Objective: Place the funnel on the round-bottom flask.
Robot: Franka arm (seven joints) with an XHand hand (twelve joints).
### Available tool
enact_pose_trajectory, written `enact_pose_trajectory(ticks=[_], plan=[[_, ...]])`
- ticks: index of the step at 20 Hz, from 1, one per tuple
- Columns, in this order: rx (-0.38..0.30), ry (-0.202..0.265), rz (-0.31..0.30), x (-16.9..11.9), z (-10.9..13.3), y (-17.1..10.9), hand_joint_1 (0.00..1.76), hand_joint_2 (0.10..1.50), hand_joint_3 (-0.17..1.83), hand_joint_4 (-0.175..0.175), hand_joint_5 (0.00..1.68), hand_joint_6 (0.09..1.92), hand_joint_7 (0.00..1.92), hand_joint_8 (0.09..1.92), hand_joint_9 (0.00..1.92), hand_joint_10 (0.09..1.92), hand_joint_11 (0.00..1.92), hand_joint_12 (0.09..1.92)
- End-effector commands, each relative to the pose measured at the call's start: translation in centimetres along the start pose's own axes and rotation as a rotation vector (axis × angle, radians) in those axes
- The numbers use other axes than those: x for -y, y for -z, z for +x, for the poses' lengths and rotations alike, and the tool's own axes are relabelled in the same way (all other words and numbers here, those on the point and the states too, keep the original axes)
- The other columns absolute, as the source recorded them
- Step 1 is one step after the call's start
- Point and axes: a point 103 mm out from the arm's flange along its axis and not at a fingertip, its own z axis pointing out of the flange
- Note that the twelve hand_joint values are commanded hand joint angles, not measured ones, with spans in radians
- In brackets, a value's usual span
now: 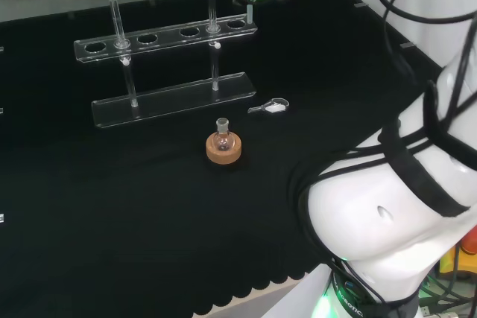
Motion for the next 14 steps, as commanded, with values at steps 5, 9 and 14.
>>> enact_pose_trajectory(ticks=[5, 9, 14], plan=[[-0.010, 0.027, 0.015, 6.1, 4.6, -3.1, 0.88, 1.15, -0.17, 0.021, 0.79, 0.75, 0.61, 0.62, 0.95, 0.41, 0.67, 1.24], [-0.014, 0.044, 0.012, 6.8, 6.3, -4.8, 0.88, 1.15, -0.17, 0.020, 0.79, 0.76, 0.62, 0.63, 0.95, 0.41, 0.67, 1.24], [-0.017, 0.068, 0.004, 7.0, 8.2, -6.6, 0.88, 1.15, -0.17, 0.018, 0.79, 0.76, 0.62, 0.63, 0.95, 0.41, 0.67, 1.24]])
